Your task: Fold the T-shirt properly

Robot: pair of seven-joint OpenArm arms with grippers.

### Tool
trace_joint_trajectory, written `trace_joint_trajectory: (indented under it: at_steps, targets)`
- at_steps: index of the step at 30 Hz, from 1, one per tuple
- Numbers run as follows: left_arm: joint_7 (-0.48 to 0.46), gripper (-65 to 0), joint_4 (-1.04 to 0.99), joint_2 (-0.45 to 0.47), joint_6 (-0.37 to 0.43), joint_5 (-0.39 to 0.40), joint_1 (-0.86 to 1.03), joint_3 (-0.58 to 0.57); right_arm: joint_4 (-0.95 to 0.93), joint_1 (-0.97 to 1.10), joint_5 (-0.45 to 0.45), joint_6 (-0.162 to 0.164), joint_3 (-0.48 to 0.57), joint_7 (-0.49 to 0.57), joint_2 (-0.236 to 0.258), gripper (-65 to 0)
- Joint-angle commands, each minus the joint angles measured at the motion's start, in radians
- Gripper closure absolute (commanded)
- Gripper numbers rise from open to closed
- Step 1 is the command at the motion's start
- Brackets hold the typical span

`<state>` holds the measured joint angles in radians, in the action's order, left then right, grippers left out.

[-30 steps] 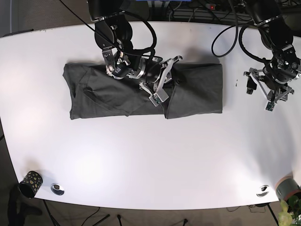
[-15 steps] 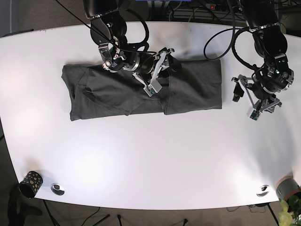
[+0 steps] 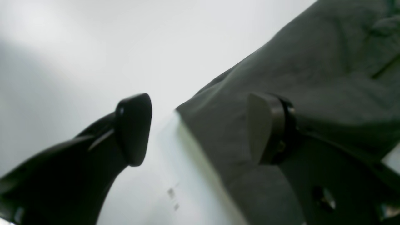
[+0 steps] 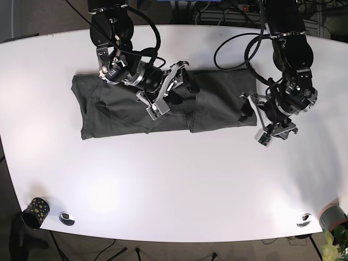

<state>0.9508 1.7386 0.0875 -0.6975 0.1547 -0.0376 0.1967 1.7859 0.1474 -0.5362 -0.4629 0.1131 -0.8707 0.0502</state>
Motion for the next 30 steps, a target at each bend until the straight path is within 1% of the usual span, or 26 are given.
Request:
trace_joint_trajectory:
  at_steps: [1,4,6,8,12,14,17,20,22,25,27,30]
  targets:
    - [-0.016,-43.9,0.016,-0.018,-0.001,0.01,-0.017,-0.029,0.021,-0.01,-0.019,-0.004,-0.036,0.021,-0.002,-37.3]
    - [-0.011,-43.9,0.016,-0.025,-0.001,0.01,0.009,-0.069,0.022,-0.009,-0.019,-0.004,-0.099,0.02,-0.002,-37.1]
    - [-0.016,-43.9,0.011,-0.013,-0.001,0.01,0.028,-0.072,0.022,-0.009,-0.019,-0.004,-0.138,0.02,-0.002,-37.1]
    - [-0.016,-43.9,-0.024,-0.002,-0.001,0.01,0.038,-0.073,0.018,-0.009,-0.042,-0.004,-0.195,0.02,0.001,-37.1]
    - [-0.031,-43.9,-0.122,0.019,-0.001,0.012,0.038,-0.069,-0.002,-0.012,-0.144,-0.004,-0.289,0.02,0.052,-37.1]
    - [-0.089,-43.9,-0.185,0.038,-0.001,0.013,0.038,-0.069,-0.033,-0.018,-0.213,-0.003,-0.33,0.02,0.086,-37.1]
    - [-0.14,-43.9,-0.2,0.056,-0.001,0.018,0.038,-0.07,-0.067,-0.021,-0.293,-0.001,-0.393,0.02,0.116,-37.1]
    - [-0.128,-43.9,-0.134,0.061,-0.001,0.018,0.038,-0.07,-0.091,-0.021,-0.342,0.0,-0.465,0.02,0.15,-37.1]
    - [-0.111,-43.9,-0.067,0.059,-0.001,0.018,0.038,-0.069,-0.107,-0.022,-0.358,0.0,-0.511,0.02,0.17,-37.1]
    - [-0.068,-43.9,0.034,0.059,-0.001,0.018,0.038,-0.069,-0.125,-0.039,-0.365,0.0,-0.563,0.02,0.195,-37.4]
    - [-0.043,-43.9,0.105,0.059,-0.001,0.018,0.04,-0.067,-0.163,-0.045,-0.367,0.0,-0.59,0.02,0.224,-37.7]
    - [-0.036,-43.9,0.159,0.062,-0.001,0.018,0.06,-0.065,-0.22,-0.076,-0.367,0.002,-0.617,0.02,0.251,-37.9]
